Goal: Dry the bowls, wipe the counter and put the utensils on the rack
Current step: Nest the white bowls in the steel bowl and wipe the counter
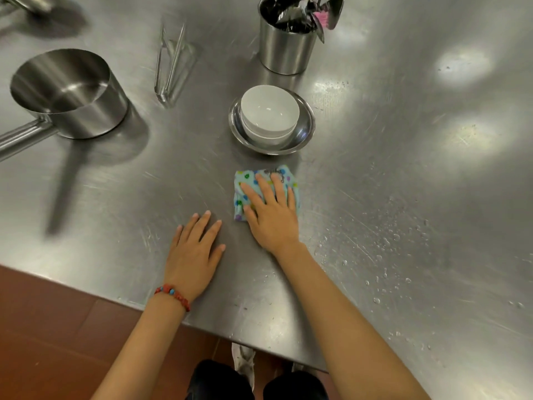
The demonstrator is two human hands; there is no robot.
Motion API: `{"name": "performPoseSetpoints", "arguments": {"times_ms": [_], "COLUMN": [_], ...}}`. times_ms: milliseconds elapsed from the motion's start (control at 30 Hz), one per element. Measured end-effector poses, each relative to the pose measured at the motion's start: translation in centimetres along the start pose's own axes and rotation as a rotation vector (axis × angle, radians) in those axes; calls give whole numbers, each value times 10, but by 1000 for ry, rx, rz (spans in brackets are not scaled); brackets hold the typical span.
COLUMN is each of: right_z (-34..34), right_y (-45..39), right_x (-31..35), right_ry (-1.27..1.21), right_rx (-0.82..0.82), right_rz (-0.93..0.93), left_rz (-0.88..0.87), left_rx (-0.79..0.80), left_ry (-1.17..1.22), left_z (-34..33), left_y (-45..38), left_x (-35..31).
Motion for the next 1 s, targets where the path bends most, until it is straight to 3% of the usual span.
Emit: {"name": "performPoseSetpoints", "arguments": {"times_ms": [200,300,500,700,800,933,1000], "right_z": [-7,0,9,-11,-6,17,21], "right_y": [105,95,53,162,152,102,108], "right_x": [-15,-26,-39,-12,-29,-77,-83], "right_ry": [44,106,10,69,108,1,-7], "right_rx": [-91,-87,-53,-95,-86,-85,-127], "right_rz": [60,93,-128,32,80,-213,-270], "left_rz": [-14,-37,-49,-65,-54,-87,-132], "left_rx": [-32,1,21,-17,-20,-26,-20], "left_ry": [-21,-44,-72,-67,-77,-53,-53], "left_z": [4,-5,-15,-13,-14,-16,-20], "left_y": [18,30,37,37,36,33,31], "left_x": [-17,-27,-26,-26,-29,-46,-60]}}
Point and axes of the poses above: each hand's wrist, its own y-axis away from the middle knuckle, its own z-axis out of the back of the hand, x = y × z, the point moved 6 cm from there along -y, towards the middle knuckle, and after that the axes turned 10 degrees about -z, right-handed, at the moved point
